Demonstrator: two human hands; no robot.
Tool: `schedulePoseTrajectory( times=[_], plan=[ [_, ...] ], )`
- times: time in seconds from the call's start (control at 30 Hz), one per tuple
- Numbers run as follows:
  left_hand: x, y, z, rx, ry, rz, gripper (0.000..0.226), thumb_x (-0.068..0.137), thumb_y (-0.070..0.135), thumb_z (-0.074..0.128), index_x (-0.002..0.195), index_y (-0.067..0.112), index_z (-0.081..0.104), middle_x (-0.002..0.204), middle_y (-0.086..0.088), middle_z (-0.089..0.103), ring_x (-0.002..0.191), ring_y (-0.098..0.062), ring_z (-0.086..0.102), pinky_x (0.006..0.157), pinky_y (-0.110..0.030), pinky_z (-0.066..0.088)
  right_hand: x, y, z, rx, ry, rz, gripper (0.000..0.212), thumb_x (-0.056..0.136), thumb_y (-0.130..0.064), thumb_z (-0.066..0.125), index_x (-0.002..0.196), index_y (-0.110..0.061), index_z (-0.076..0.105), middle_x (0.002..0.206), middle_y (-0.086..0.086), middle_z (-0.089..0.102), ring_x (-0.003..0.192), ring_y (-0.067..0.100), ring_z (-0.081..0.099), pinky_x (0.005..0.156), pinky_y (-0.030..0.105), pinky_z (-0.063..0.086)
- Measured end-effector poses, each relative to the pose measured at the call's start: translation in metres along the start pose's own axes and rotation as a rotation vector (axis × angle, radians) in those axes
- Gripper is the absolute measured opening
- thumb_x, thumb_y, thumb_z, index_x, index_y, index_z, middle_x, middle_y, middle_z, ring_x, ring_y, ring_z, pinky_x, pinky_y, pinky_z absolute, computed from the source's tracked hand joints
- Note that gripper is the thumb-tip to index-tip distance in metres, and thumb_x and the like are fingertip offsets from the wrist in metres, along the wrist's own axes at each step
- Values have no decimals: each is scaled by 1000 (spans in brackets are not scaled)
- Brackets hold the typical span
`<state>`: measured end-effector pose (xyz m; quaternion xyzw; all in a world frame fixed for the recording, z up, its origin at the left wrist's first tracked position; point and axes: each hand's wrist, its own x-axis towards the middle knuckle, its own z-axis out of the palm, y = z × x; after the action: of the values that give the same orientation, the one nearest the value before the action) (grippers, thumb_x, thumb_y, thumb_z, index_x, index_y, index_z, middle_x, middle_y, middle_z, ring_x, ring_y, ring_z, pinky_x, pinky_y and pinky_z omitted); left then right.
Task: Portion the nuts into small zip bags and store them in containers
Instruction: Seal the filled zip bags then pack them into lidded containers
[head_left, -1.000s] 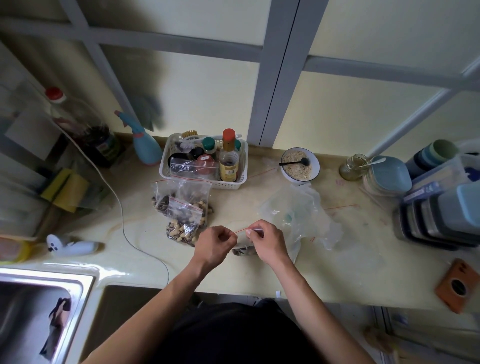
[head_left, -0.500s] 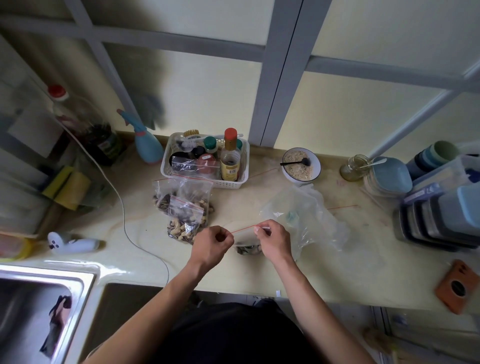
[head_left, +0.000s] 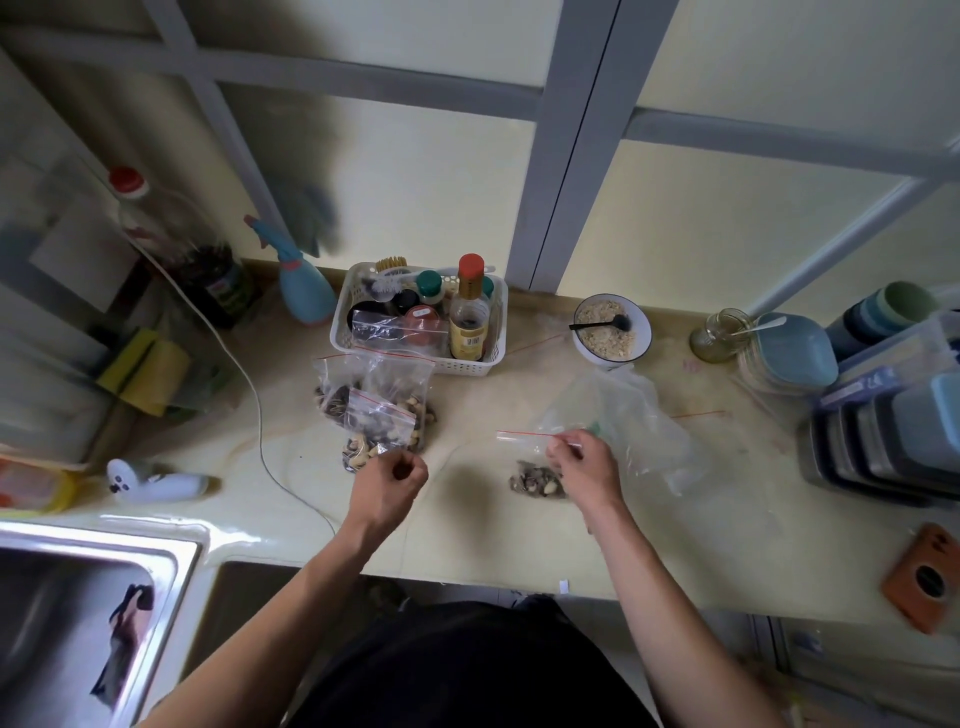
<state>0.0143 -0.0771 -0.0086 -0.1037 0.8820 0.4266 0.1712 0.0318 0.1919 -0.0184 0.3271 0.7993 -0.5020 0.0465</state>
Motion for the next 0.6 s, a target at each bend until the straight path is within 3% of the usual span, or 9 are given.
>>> schedulePoseTrajectory(
  times=[0.13,0.23,0.3,0.37,0.43,0.5,0.6],
  plan=[
    [-4,19,15,-151,-101,78,9,88,25,70,94,19,66,90,2,69,84,-9,64,74,-20,49,-14,-5,16,38,-123,-54,5,91,-28,67,89,-24,69,84,-4,76,84,16,73,82,40,60],
    [-1,31,27,-225,-205,130,54,84,33,78,130,18,55,121,7,58,112,-6,56,90,-26,46,-19,-15,21,74,-262,-66,6,89,-30,67,88,-26,71,85,-3,76,84,18,74,78,38,59],
    [2,36,31,-297,-253,105,74,81,43,81,142,23,45,128,10,53,120,-4,50,94,-26,42,-20,-20,21,115,-338,-91,13,82,-40,69,87,-29,72,93,-2,76,91,18,74,86,39,60],
    [4,42,30,-355,-288,81,69,79,44,82,137,28,49,124,12,58,117,-2,55,91,-23,46,-21,-24,22,167,-400,-100,12,85,-36,71,88,-25,72,98,3,75,94,19,74,93,38,59],
    [8,45,29,-439,-336,84,42,81,32,83,118,20,65,108,3,71,102,-10,67,84,-24,53,-21,-26,22,176,-425,-116,6,92,-22,69,88,-17,71,95,9,76,88,16,74,91,36,59],
    [12,46,29,-504,-381,108,17,85,18,79,97,9,72,93,-6,76,86,-17,71,81,-32,56,-19,-25,21,125,-405,-145,8,89,-26,69,86,-19,70,89,3,78,83,15,75,90,39,59],
    [14,43,31,-453,-354,124,7,88,15,76,88,9,75,91,-9,77,89,-23,72,89,-37,55,-16,-25,22,1,-390,-168,6,87,-28,72,85,-23,69,90,-7,77,89,8,73,90,36,58]
  ],
)
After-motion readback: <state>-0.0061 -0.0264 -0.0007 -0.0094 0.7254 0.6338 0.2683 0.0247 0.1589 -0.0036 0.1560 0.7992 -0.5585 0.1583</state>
